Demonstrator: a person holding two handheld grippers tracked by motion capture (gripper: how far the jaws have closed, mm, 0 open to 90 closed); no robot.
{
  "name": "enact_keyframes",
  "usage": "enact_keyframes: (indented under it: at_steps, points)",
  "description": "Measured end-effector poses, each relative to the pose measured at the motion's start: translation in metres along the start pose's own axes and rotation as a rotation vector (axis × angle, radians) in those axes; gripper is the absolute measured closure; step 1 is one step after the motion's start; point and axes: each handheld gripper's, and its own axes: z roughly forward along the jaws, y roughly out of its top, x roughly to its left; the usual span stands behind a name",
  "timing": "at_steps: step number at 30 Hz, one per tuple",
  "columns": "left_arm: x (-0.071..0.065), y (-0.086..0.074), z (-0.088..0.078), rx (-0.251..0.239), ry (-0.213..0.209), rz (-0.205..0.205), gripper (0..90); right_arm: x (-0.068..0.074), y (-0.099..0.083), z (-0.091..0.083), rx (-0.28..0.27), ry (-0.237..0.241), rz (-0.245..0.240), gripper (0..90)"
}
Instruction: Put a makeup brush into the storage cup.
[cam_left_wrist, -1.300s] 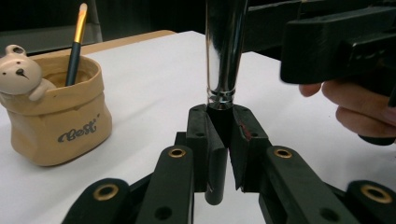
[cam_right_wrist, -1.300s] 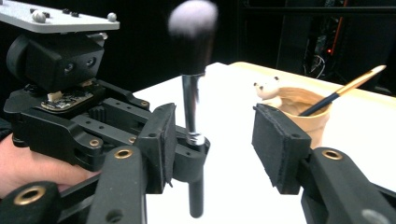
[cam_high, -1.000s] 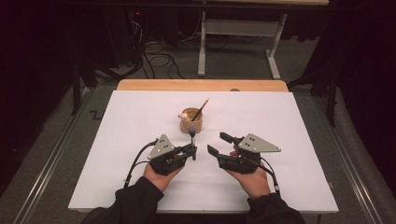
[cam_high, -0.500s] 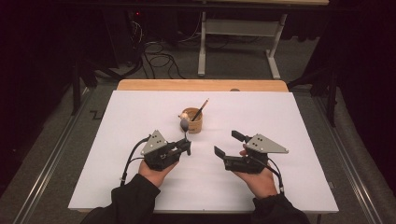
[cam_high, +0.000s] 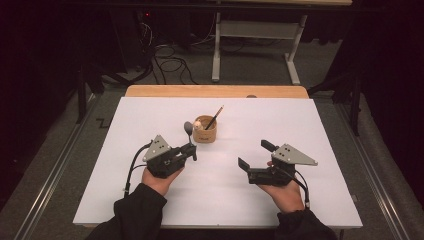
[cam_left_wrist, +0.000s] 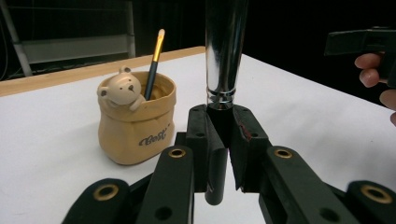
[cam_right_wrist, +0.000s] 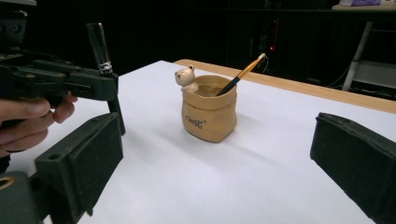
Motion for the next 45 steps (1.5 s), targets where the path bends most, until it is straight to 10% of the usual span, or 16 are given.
enact_keyframes:
  at_steps: [26, 45]
  points:
    - [0.012, 0.022, -0.008, -0.049, 0.059, -0.009, 79.2, -0.025, -0.018, -0.028, 0.015, -0.072, 0.042, 0.3]
    - [0.011, 0.040, 0.019, -0.040, 0.076, -0.001, 79.1, -0.022, -0.026, -0.027, 0.051, -0.064, 0.028, 0.3]
